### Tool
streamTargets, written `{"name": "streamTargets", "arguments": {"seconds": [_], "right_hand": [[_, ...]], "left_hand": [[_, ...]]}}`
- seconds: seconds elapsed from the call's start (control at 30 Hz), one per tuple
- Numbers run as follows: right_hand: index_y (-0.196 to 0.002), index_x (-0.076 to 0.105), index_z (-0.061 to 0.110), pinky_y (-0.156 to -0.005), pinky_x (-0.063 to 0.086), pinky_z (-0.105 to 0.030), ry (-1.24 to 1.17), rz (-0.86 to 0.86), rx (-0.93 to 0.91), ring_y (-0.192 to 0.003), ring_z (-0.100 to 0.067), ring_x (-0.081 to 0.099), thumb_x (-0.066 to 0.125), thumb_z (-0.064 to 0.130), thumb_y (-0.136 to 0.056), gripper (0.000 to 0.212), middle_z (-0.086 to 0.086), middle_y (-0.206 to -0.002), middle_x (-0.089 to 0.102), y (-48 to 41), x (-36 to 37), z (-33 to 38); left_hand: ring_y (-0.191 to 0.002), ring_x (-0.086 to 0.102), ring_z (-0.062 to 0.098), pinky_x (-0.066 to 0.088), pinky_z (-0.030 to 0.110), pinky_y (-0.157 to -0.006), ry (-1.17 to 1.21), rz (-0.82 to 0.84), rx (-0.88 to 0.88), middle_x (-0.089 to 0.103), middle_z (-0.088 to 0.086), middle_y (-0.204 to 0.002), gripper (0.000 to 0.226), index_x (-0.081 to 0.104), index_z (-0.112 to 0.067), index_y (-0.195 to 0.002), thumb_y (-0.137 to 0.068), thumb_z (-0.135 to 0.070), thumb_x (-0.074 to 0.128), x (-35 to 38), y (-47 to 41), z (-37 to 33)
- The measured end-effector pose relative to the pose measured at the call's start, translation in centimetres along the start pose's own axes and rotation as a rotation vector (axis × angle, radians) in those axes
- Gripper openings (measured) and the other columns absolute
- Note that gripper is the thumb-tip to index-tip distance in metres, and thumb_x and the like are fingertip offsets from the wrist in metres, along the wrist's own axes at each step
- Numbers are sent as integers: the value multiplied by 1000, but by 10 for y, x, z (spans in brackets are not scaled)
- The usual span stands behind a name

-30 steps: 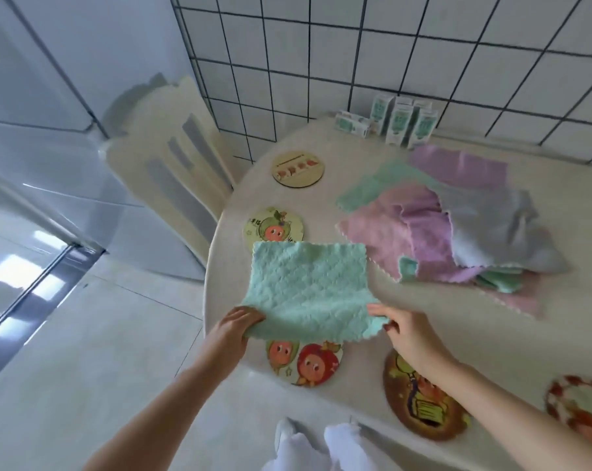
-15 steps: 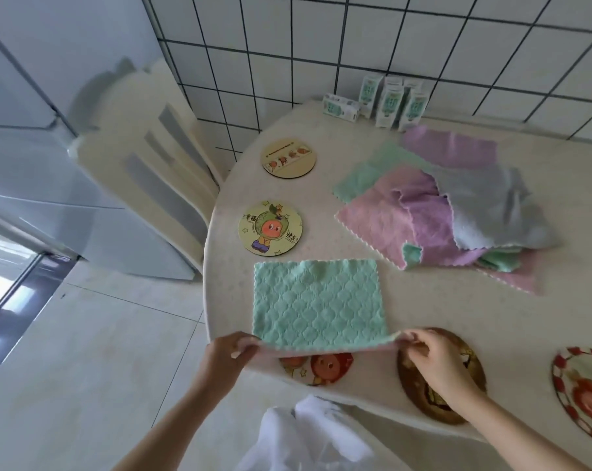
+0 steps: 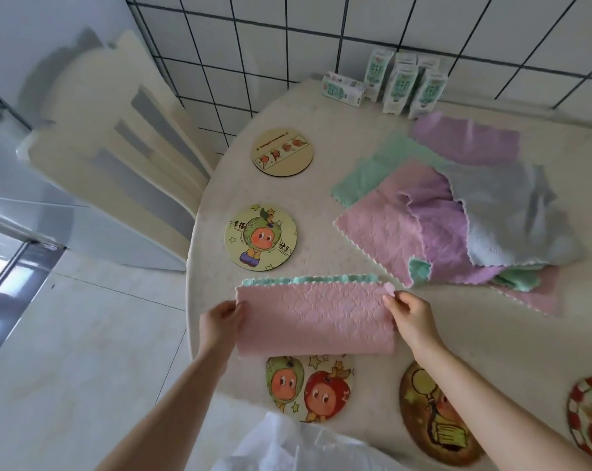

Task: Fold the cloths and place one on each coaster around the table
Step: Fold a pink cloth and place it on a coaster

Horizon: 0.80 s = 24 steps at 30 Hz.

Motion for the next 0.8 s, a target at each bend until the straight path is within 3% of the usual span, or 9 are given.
{"name": "streamTargets", "arguments": {"seconds": [0.07,0.2,0.33,0.5,0.63,0.8], "right_hand": [[-83,60,-11,-64,34,-28,19,-4,13,-66,-17,44,60,18,-90,30,-22,-66,51,-8,2,-2],[-69,52,-9,-56,26,-28,84,15,-15,-57,-16,35,59,16,-90,34,-4,-56,38,-18,5,-3],[-66,51,-5,-54,27,-30,160,-6,-67,-55,-16,37,58,17,-91,34,-4,-55,42,-27,7,-5],[-65,48,2,-50,28,-29,249,-17,-116,-53,-15,38,56,16,-92,31,-1,-53,42,-35,10,-1],[-67,55,0,-53,31,-30,244,-11,-42,-56,-19,44,59,22,-91,33,-8,-57,52,-39,11,-1],[-59,47,6,-52,27,-31,214,-13,49,-53,-16,39,61,24,-88,37,-3,-52,44,-37,11,2]], "left_hand": [[-59,49,18,37,27,-55,-22,-7,-4,62,6,-64,23,69,-7,-73,-90,-18,59,4,-8,-1],[-62,52,21,40,31,-59,-69,-44,-21,67,13,-70,22,69,-9,-72,-89,-20,60,8,-19,6],[-60,50,21,36,31,-57,-115,-58,0,65,19,-70,29,66,-4,-70,-90,-24,60,8,-22,7],[-63,54,23,40,31,-58,-117,-86,10,67,13,-72,27,66,-5,-77,-92,-25,57,9,-20,6],[-66,58,22,42,27,-56,-145,-105,11,68,5,-75,23,68,-9,-82,-93,-26,56,11,-23,4],[-71,61,21,51,32,-67,-191,-118,6,68,3,-81,21,68,-11,-88,-92,-28,58,12,-27,-3]]}}
Point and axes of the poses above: each hand's wrist, its own y-axis away from the middle knuckle, its own x-axis out of the palm, z = x × y, the point moved 3 cm from there along -y, towards the middle knuckle
